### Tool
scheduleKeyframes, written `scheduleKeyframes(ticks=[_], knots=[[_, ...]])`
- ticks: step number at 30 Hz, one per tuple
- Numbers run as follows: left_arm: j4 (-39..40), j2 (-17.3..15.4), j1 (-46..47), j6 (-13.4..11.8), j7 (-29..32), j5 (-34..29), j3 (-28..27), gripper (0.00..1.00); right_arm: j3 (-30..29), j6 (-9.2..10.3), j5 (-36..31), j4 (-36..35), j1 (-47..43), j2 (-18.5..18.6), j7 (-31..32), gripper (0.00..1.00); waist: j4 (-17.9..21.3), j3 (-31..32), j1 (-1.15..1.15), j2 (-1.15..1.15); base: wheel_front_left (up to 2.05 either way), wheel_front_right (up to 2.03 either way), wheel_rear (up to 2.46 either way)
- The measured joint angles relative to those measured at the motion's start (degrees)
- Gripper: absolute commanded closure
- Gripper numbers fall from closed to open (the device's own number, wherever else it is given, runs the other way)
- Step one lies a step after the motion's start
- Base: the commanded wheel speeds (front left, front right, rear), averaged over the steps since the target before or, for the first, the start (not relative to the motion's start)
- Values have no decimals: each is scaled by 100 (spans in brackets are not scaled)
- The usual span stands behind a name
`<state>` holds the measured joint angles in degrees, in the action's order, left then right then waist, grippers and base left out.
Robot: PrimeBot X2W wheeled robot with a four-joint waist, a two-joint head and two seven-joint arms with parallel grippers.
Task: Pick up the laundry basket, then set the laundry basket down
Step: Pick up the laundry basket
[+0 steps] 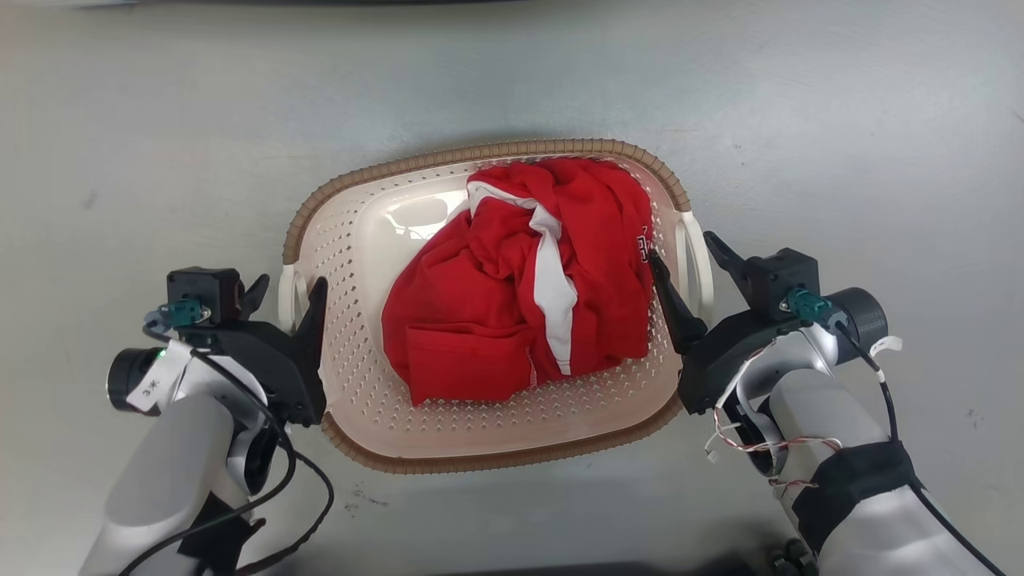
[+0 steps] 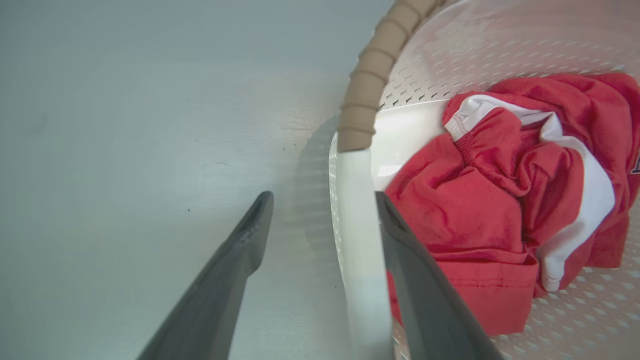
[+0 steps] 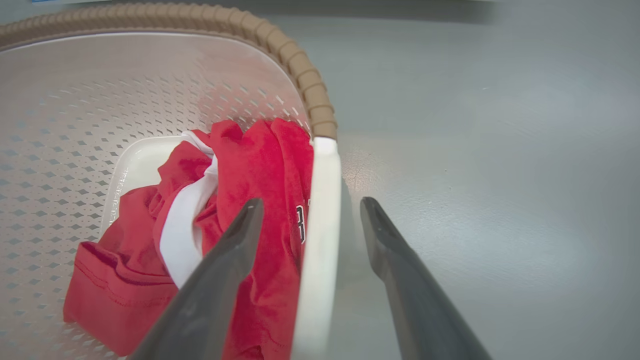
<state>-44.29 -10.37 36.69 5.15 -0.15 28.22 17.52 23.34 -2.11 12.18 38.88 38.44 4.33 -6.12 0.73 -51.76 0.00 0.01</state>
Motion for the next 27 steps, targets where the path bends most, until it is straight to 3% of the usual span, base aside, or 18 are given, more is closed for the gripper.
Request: scheduleKeyframes(ticks=[1, 2, 3, 4, 27], knots=[[-51, 15, 49, 19, -1, 5, 2, 0, 7, -26, 12, 60, 41, -4, 3, 0, -5, -10, 0, 0, 0, 0, 0], [-102, 33, 95, 46, -3, 14, 2, 21, 15, -43, 46, 113, 76, -7, 8, 2, -10, -18, 0, 0, 0, 0, 0], [-156, 54, 144, 47, -4, 32, 4, 62, 20, -46, 71, 166, 107, -9, 9, 33, -16, -25, 0, 0, 0, 0, 0], [-201, 71, 191, 51, -5, 42, 5, 100, 22, -73, 125, 223, 132, -13, 27, 100, -21, -32, 0, 0, 0, 0, 0], [-1211, 408, 684, 192, -194, 327, 246, 100, 29, -292, 553, 1250, 547, -87, 78, 100, -106, 181, 0, -1, 0, 0, 0]])
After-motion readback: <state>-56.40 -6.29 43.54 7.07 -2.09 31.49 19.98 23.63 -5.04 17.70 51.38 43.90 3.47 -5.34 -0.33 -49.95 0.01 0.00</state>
